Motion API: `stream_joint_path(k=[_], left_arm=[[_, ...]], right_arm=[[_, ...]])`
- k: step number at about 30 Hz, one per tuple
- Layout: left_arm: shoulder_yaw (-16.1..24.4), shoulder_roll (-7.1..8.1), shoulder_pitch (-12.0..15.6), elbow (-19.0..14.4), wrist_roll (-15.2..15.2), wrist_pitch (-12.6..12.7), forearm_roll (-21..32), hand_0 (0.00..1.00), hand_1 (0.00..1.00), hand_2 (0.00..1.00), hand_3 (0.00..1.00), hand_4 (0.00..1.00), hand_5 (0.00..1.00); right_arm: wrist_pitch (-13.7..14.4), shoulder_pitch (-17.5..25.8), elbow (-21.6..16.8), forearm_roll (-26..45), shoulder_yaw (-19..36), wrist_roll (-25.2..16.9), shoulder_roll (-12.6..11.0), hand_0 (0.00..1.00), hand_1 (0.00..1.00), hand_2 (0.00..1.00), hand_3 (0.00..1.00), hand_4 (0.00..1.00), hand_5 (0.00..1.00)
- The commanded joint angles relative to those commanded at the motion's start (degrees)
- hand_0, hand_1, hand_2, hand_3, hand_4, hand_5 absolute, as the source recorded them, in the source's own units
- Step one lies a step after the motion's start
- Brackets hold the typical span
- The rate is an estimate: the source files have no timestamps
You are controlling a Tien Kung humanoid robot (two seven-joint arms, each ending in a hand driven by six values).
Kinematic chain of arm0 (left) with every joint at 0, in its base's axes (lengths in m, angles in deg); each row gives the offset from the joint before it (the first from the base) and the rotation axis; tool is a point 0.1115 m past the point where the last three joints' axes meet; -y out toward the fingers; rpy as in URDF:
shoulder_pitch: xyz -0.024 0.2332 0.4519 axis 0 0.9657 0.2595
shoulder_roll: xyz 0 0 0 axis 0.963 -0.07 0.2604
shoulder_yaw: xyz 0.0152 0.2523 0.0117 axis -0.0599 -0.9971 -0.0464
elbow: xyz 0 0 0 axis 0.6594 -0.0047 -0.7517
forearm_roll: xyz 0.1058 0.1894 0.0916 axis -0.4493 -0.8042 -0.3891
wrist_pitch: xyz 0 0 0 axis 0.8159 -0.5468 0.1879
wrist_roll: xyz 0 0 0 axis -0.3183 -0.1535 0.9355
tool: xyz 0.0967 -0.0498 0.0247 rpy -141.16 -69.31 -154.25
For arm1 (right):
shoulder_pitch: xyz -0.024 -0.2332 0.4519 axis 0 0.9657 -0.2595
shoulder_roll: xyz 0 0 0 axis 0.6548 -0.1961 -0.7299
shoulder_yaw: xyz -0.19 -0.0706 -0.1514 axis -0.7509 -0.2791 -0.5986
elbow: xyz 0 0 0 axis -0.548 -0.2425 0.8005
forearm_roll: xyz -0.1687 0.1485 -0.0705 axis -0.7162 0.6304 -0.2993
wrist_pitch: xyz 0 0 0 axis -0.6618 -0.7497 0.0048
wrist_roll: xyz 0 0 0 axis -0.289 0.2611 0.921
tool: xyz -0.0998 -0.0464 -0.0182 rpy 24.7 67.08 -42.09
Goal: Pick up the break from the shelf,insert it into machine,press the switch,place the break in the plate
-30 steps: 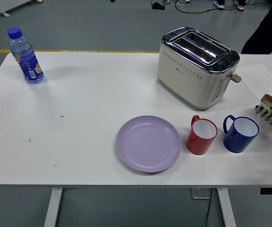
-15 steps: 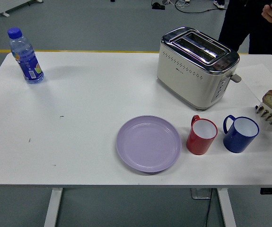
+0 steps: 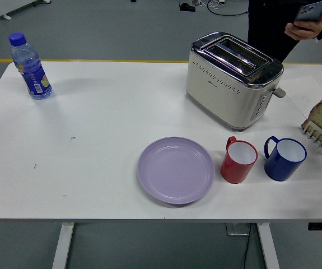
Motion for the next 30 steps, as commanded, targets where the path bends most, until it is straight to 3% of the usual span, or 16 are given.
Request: stream_joint_path(k=[5,13,14,17,30], left_arm=[[0.0,0.02,0.0,0.0,0.0,0.0,0.0,0.695,0.587,0.716,0.678,0.513,0.957],[0.4,-0.02,0.1,0.0,0.1,0.1,-0.3,0.695,0.588,0.716,0.678,0.514,0.959],[0.4,-0.03,0.2,0.0,0.1,0.1,-0.4,0.695,0.588,0.716,0.678,0.515,0.959],[0.5,-0.02,0.3,0.0,0.1,0.0,-0.6,0.695,0.588,0.716,0.678,0.515,0.959],[0.8,0.17,0.5,0.0,0.2,0.0,-0.9,0.695,0.588,0.716,0.677,0.513,0.959]], right_arm=[[0.4,-0.1,-0.9,0.0,0.3,0.1,-0.6,0.282,0.339,0.408,0.476,0.518,0.002],[1.5,-0.9,-6.1,1.3,0.5,0.7,-2.7,0.286,0.332,0.403,0.470,0.527,0.002],[1.6,-1.2,-6.9,1.7,0.5,0.6,-3.0,0.242,0.312,0.388,0.457,0.543,0.002],[1.8,-2.2,-8.6,3.2,0.3,0.5,-4.1,0.242,0.312,0.388,0.457,0.543,0.002],[-0.1,-7.9,-12.9,5.2,-1.0,1.4,-7.4,0.223,0.299,0.377,0.449,0.560,0.002]])
